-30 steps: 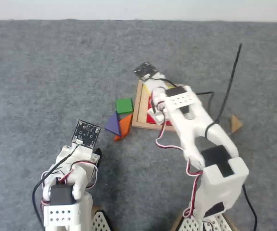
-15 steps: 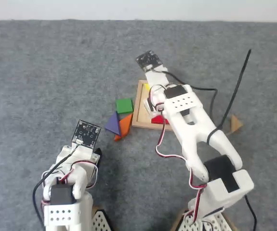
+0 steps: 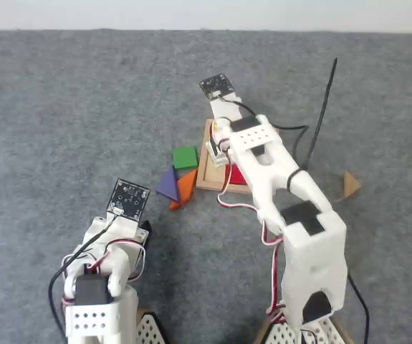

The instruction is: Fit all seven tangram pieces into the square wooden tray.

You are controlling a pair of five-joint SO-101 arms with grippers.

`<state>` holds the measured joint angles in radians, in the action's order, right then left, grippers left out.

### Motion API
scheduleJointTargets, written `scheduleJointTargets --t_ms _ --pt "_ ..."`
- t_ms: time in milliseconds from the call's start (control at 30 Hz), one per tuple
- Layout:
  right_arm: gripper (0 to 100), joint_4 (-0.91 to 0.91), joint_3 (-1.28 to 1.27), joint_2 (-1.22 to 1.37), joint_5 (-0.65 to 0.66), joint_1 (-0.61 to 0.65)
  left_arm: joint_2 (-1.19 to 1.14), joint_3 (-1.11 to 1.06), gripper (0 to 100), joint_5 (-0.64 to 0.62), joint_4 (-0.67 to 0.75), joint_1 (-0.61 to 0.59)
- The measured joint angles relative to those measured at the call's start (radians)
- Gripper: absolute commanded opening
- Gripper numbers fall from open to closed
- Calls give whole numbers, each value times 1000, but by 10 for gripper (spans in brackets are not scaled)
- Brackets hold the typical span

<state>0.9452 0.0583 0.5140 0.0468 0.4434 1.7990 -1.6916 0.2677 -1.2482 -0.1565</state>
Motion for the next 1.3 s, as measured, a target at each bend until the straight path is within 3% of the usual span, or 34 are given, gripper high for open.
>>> scheduleJointTargets --t_ms 400,567,733,1067,1300 --pt "165 152 83 26 2 46 0 0 170 0 0 0" --pt "54 189 92 26 2 66 0 0 170 0 0 0" --pt "41 193 94 26 -20 66 0 0 170 0 0 0" --pt "51 218 94 26 -26 66 0 0 170 0 0 0" --pt "152 224 109 29 -29 97 0 0 170 0 0 0"
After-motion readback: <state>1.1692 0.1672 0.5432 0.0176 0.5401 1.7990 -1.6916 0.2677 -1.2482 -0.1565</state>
